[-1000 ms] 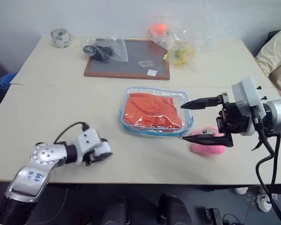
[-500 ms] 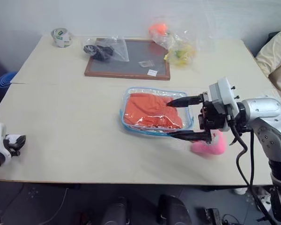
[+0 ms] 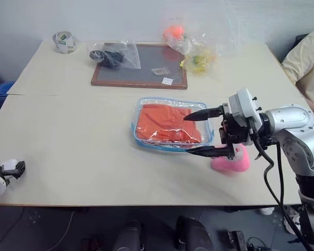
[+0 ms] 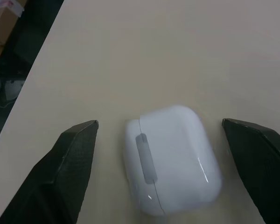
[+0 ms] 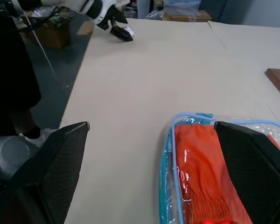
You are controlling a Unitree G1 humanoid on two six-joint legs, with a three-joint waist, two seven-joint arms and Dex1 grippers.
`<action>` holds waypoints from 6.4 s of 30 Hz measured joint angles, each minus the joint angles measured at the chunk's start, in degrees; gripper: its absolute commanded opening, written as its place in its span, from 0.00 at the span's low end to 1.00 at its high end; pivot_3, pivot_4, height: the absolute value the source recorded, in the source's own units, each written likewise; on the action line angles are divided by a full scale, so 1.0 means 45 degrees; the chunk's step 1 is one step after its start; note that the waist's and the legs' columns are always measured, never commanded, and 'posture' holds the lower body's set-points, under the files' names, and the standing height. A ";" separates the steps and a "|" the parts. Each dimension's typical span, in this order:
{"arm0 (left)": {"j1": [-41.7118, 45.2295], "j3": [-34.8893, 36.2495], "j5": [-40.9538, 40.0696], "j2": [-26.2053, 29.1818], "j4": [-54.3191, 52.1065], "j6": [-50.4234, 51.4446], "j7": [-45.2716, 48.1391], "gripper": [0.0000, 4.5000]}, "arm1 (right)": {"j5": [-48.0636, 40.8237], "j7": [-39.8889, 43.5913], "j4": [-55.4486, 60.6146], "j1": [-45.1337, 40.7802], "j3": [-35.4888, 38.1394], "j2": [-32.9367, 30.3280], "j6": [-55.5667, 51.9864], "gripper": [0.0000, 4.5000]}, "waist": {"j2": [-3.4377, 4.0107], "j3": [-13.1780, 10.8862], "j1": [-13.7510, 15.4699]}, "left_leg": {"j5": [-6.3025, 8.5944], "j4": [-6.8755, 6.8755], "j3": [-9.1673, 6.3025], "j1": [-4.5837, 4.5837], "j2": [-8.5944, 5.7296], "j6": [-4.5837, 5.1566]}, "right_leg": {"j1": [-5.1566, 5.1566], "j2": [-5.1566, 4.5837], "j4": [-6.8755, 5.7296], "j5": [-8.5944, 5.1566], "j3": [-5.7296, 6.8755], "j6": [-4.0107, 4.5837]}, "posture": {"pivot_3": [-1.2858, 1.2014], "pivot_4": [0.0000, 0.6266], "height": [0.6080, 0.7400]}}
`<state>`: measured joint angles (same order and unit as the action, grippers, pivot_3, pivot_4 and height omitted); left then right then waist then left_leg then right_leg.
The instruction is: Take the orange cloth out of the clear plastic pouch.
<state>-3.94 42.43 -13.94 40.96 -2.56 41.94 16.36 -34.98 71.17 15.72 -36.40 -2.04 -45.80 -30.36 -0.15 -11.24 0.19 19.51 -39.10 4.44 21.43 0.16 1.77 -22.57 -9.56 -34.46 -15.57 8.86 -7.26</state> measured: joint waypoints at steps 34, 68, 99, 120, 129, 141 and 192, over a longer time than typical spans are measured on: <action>1.1540 -1.4260 0.4407 -0.0822 0.4596 -1.2088 0.9713 0.80 | -0.0244 -0.3018 0.3178 0.4479 0.3479 -0.1476 -0.1075 1.00 | 0.0006 -0.0046 0.0310 | -0.0002 -0.0028 0.0160 0.0039 -0.0033 0.0031 | -0.0029 0.0036 0.0003 0.0003 -0.0024 -0.0006 | 0.52 0.24 1.00; 0.6798 -1.2036 0.4261 0.1528 -0.2843 -0.7493 1.0121 0.33 | -0.0183 -0.2504 0.2879 0.4313 0.3036 -0.1498 -0.1005 1.00 | 0.0004 -0.0047 0.0278 | -0.0001 -0.0028 0.0048 0.0026 -0.0001 0.0034 | -0.0014 0.0038 0.0004 0.0003 -0.0025 -0.0006 | 0.52 0.24 1.00; 0.7136 -0.6271 -0.7172 0.3529 -0.6015 0.1636 0.9875 1.00 | 0.0766 -0.1455 -0.3310 0.7039 0.4539 -0.1731 -0.0883 0.16 | 0.0004 -0.0052 0.0253 | -0.0014 -0.0022 0.0044 -0.0037 -0.0002 0.0007 | 0.0035 0.0049 -0.0004 0.0000 -0.0048 -0.0001 | 0.52 0.24 1.00; 0.7767 -0.7439 -0.6451 0.3282 -0.5451 0.0512 0.9272 1.00 | 0.0794 0.0482 0.0730 0.3180 0.0148 -0.1550 -0.0007 0.00 | 0.0002 -0.0056 0.0251 | -0.0008 -0.0023 0.0051 -0.0035 -0.0003 0.0000 | 0.0017 0.0054 -0.0006 -0.0001 -0.0059 0.0001 | 0.52 0.24 1.00; 0.7719 -0.8481 -0.5788 0.2859 -0.5336 0.0170 0.9043 1.00 | 0.4955 0.0220 -0.1491 0.1709 -0.3418 0.0611 0.4110 0.00 | -0.0004 -0.0052 0.0245 | -0.0009 -0.0025 0.0053 -0.0002 -0.0010 -0.0003 | -0.0003 0.0063 0.0003 -0.0002 -0.0051 0.0003 | 0.52 0.24 1.00; 0.7326 -0.9295 -0.4971 0.2816 -0.5401 -0.0516 0.9339 1.00 | 0.5343 0.0601 -0.1245 0.2392 -0.3337 0.0551 0.4687 0.85 | -0.0006 -0.0051 0.0229 | -0.0009 -0.0025 0.0052 -0.0016 0.0012 -0.0005 | 0.0002 0.0071 -0.0005 -0.0002 -0.0054 0.0004 | 0.52 0.24 1.00; 0.5719 -1.1051 0.0787 -0.0213 -0.4394 -0.2178 0.8576 0.01 | 0.8282 -0.0129 -0.7135 -0.0119 -0.2546 -0.0064 1.1687 0.00 | -0.0008 -0.0052 0.0142 | -0.0014 -0.0056 0.0038 0.0004 0.0018 0.0012 | 0.0006 0.0052 -0.0015 0.0000 -0.0035 0.0001 | 0.52 0.24 1.00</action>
<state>21.79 -7.30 -10.40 40.00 -22.33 32.14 54.95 2.29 70.59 -16.39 -36.94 -13.50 -46.08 22.23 -0.18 -11.47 0.83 19.45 -39.36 4.61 21.45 0.24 1.82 -22.55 -9.33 -34.52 -15.57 8.70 -7.25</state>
